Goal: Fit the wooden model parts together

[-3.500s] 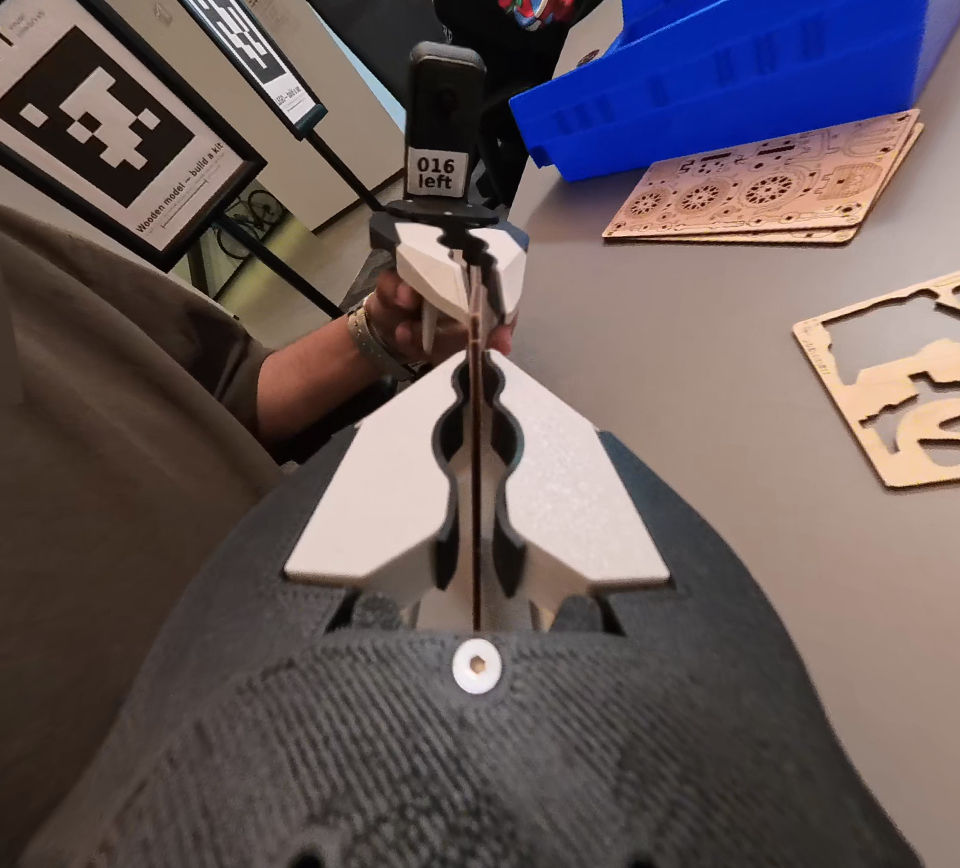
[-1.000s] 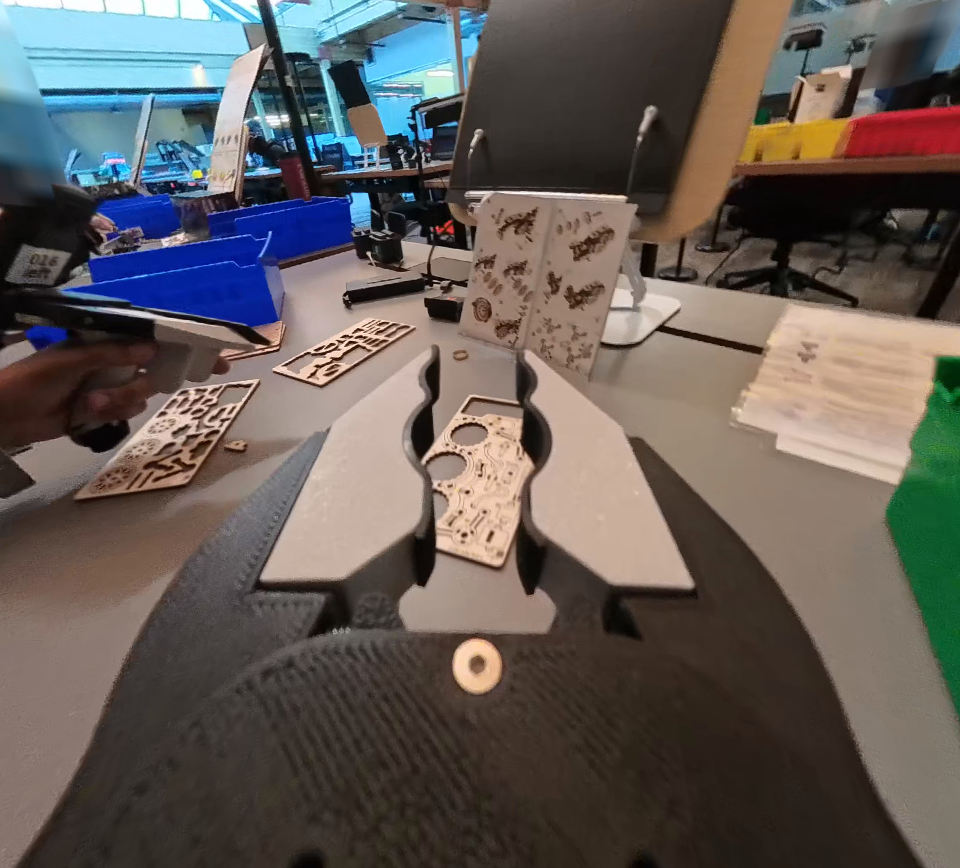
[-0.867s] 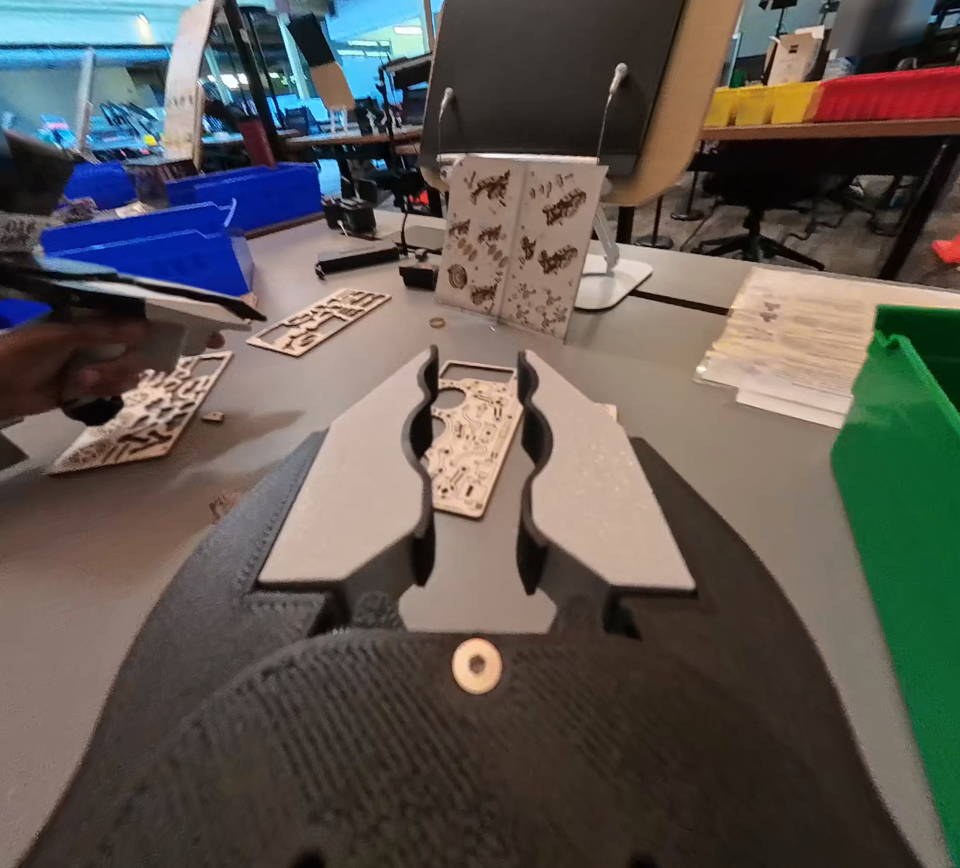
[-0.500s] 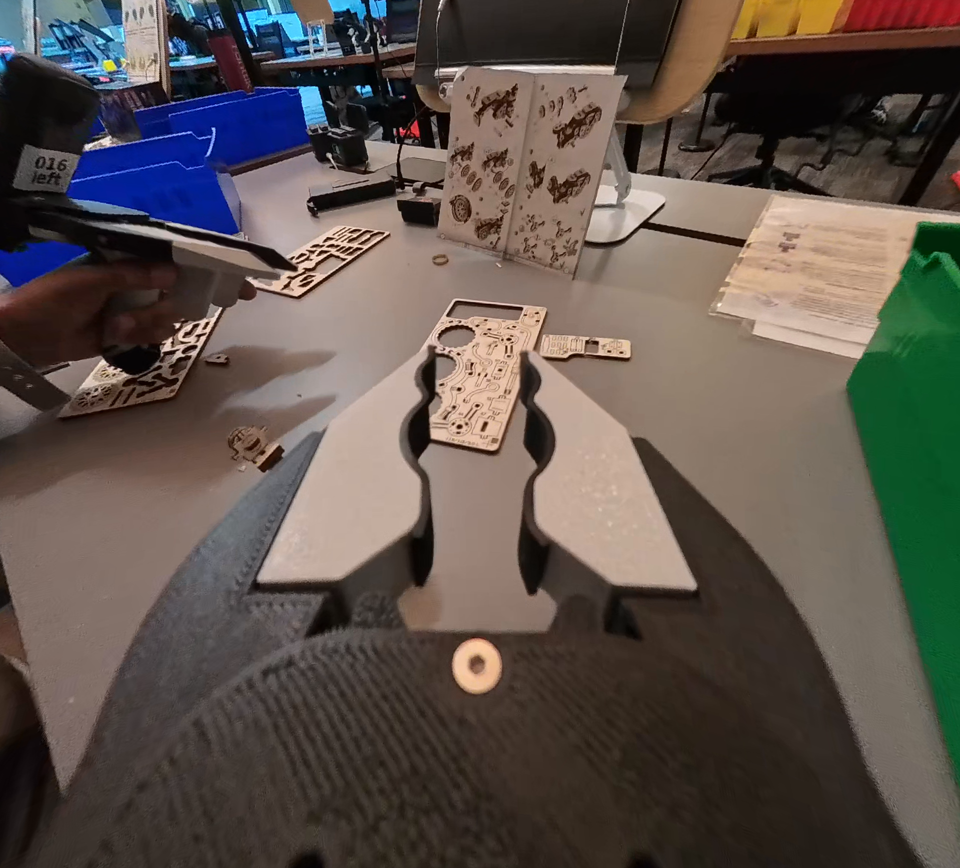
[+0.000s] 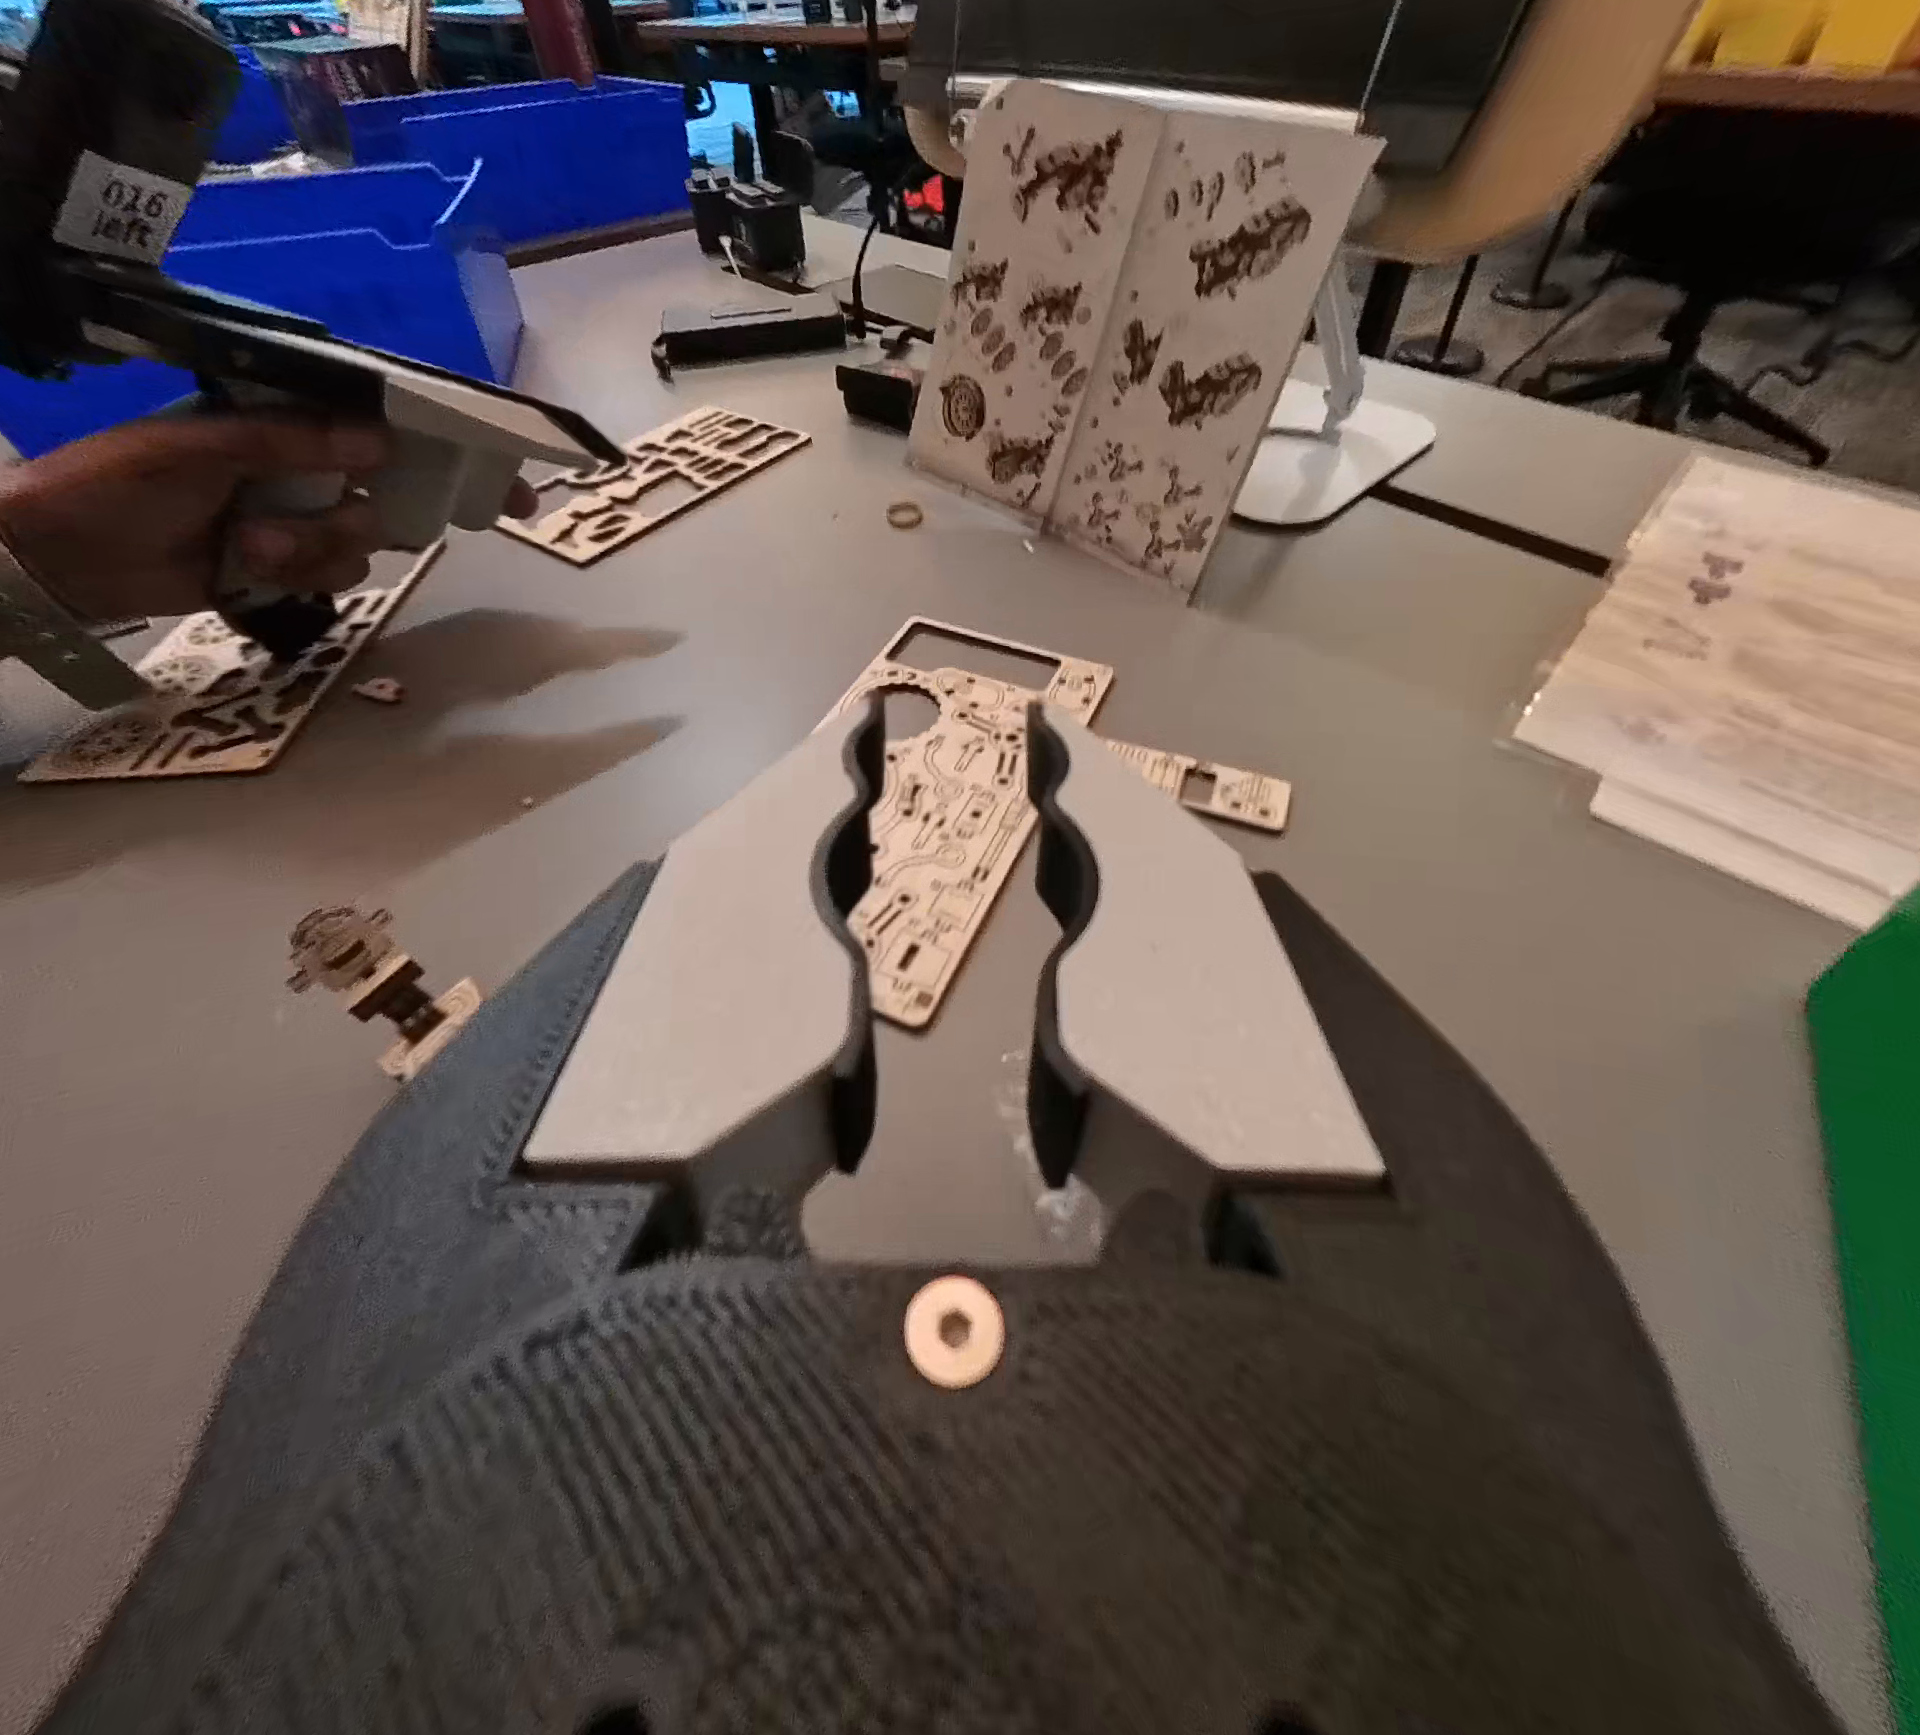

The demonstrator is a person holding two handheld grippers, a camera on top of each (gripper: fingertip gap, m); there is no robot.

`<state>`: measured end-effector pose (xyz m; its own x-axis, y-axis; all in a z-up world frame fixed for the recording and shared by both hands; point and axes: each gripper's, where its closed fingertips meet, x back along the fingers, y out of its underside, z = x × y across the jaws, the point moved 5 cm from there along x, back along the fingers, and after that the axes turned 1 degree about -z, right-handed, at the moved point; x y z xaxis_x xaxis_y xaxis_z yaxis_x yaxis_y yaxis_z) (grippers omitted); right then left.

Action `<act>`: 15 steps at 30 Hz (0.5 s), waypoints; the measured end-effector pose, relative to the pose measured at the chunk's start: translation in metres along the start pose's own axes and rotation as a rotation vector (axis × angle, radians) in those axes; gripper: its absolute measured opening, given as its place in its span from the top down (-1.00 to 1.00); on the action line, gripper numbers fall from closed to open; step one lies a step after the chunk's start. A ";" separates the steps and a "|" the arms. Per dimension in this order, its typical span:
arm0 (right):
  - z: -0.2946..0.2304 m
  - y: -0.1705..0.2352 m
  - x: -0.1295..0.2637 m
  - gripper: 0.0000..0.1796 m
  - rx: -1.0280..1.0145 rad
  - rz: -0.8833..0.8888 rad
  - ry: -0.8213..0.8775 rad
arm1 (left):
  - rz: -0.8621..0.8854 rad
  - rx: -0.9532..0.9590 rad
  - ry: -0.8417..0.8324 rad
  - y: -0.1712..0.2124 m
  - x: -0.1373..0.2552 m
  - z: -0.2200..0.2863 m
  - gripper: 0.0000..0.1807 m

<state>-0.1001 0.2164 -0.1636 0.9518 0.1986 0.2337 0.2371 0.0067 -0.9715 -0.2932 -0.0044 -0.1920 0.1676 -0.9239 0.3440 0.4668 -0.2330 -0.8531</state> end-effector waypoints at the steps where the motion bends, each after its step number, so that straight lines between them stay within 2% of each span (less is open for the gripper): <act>1: 0.001 -0.001 -0.003 0.73 0.017 0.003 -0.007 | 0.011 0.010 0.005 -0.003 -0.001 0.000 0.57; 9: -0.006 -0.006 -0.007 0.74 0.006 0.015 -0.067 | 0.049 0.017 -0.066 -0.002 0.017 -0.002 0.61; 15: -0.018 -0.007 -0.008 0.74 0.009 0.013 -0.088 | -0.020 0.007 -0.085 0.012 0.030 -0.003 0.63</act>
<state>-0.1056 0.1969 -0.1583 0.9338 0.2845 0.2168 0.2226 0.0123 -0.9748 -0.2847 -0.0358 -0.1933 0.2315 -0.8897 0.3935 0.4766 -0.2489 -0.8432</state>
